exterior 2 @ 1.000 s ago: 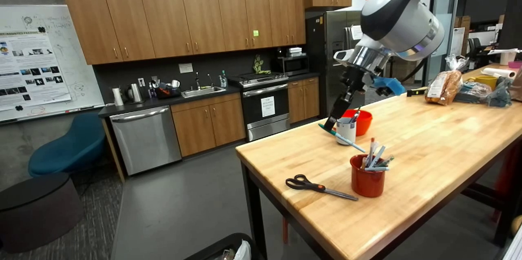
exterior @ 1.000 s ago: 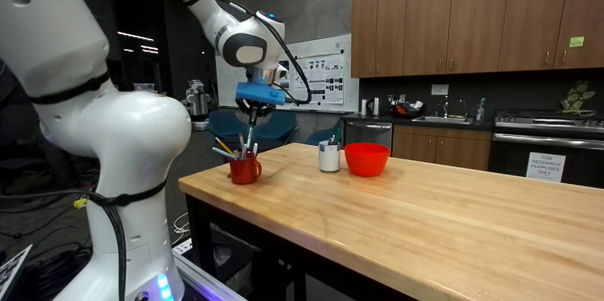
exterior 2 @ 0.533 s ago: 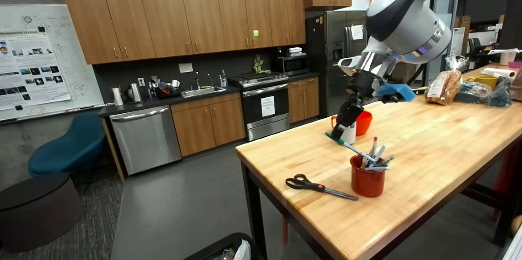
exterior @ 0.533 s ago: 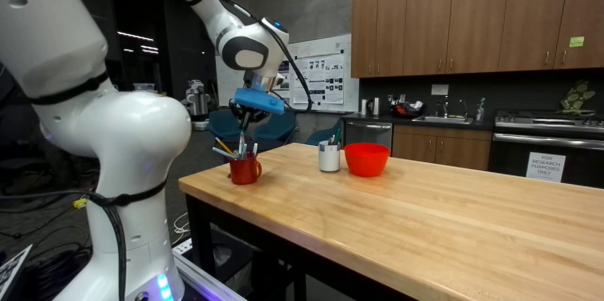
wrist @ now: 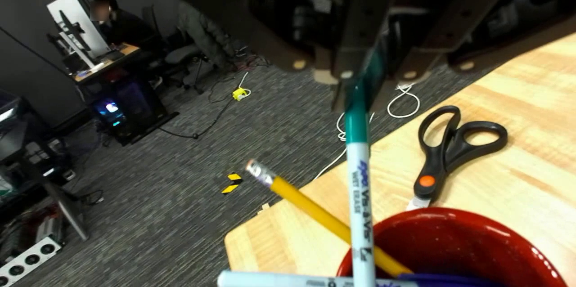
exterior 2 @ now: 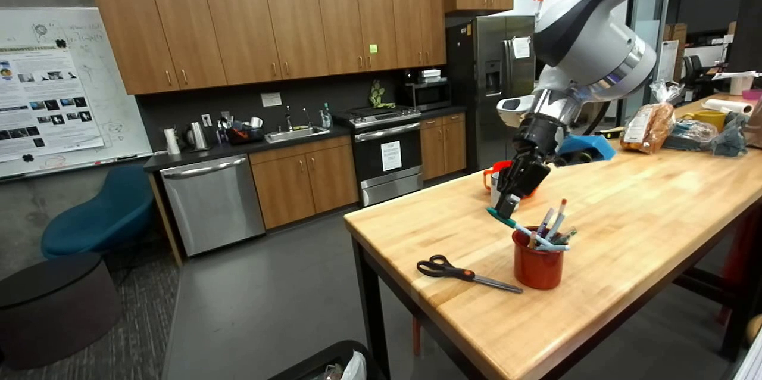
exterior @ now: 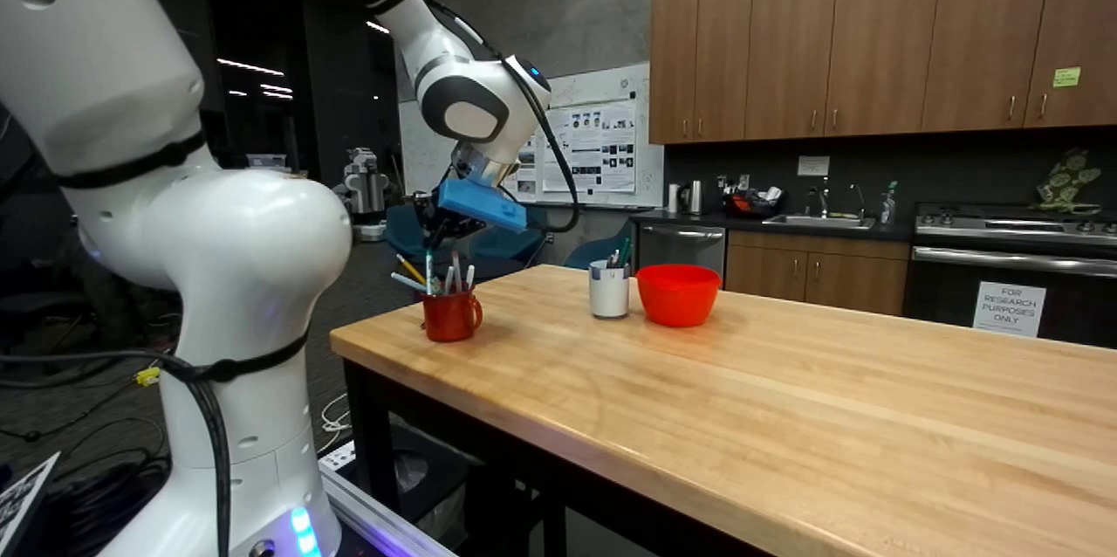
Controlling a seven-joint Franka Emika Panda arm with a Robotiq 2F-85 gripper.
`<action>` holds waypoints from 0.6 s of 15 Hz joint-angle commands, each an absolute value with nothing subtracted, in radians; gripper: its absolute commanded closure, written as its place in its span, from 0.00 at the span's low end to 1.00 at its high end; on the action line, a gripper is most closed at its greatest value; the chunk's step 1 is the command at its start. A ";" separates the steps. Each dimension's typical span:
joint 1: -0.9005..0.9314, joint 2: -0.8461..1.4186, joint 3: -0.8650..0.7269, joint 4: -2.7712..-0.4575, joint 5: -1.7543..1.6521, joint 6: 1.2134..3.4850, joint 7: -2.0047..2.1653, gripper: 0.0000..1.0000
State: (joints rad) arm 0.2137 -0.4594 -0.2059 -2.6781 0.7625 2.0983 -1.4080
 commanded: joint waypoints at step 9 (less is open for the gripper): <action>0.121 -0.299 -0.156 -2.515 0.856 1.904 -1.645 0.97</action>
State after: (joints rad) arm 0.1581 -0.3524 -0.1791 -2.5686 0.8287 1.9541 -1.5907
